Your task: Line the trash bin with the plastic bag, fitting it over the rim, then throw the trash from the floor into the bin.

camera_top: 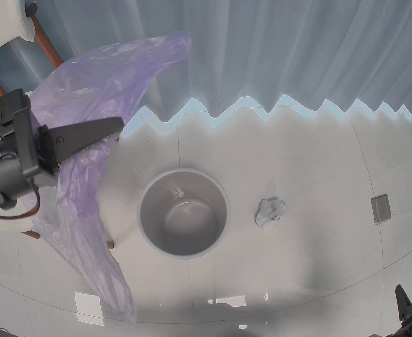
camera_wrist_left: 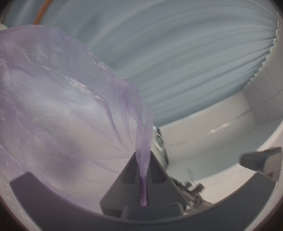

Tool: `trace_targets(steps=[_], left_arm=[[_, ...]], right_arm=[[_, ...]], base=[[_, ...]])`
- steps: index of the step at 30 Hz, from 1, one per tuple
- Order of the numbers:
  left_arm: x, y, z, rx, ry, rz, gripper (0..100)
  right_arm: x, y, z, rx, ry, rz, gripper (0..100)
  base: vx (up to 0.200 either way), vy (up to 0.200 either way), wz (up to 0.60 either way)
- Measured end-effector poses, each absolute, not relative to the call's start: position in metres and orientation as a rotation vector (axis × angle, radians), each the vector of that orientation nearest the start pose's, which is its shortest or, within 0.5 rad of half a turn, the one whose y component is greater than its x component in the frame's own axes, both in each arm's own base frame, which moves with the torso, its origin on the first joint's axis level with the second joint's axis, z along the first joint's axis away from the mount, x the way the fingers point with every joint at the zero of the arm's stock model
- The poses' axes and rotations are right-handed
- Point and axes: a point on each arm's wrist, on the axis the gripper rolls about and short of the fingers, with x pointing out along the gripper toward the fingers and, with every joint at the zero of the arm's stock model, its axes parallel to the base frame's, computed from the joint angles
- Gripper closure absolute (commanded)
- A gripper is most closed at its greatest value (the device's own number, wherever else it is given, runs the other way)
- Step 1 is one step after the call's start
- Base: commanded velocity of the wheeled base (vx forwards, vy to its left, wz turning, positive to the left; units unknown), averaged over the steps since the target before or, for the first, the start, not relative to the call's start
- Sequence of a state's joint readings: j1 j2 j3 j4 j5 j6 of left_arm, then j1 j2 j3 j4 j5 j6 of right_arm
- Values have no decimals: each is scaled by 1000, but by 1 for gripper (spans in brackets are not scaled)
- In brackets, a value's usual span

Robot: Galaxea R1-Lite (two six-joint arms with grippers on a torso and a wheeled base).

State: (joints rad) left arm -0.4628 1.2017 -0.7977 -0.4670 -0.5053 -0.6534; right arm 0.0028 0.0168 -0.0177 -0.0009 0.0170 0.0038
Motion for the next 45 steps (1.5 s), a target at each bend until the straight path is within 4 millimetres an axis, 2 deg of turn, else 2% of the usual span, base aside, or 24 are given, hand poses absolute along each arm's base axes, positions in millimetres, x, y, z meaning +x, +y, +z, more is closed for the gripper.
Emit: trace_targets(steps=[5, 12, 17, 24, 34, 40, 45], left_arm=[[143, -104, 286, -591, 347, -1189, 100], [137, -112, 284, -714, 492, -1255, 100], [142, -112, 275, -722, 526, -1226, 100], [151, -102, 245, -732, 583, -1125, 100], [169, -80, 204, -702, 497, -1005, 100], [173, -74, 203, -685, 474, -972, 100], [173, -74, 203, -553, 409, -983, 100]], right_arm=[[-23, 0, 81, 8, -3, 15, 0], [-23, 0, 81, 14, -4, 13, 0], [-23, 0, 81, 14, -4, 13, 0], [-23, 0, 81, 14, -4, 13, 0], [-23, 0, 81, 12, -4, 15, 0], [-23, 0, 81, 12, 1, 17, 0], [-23, 0, 80, 10, 3, 17, 0]], base=[[0, 0, 0], [0, 0, 0], [0, 0, 0], [0, 0, 0], [0, 0, 0], [0, 0, 0], [0, 0, 0]])
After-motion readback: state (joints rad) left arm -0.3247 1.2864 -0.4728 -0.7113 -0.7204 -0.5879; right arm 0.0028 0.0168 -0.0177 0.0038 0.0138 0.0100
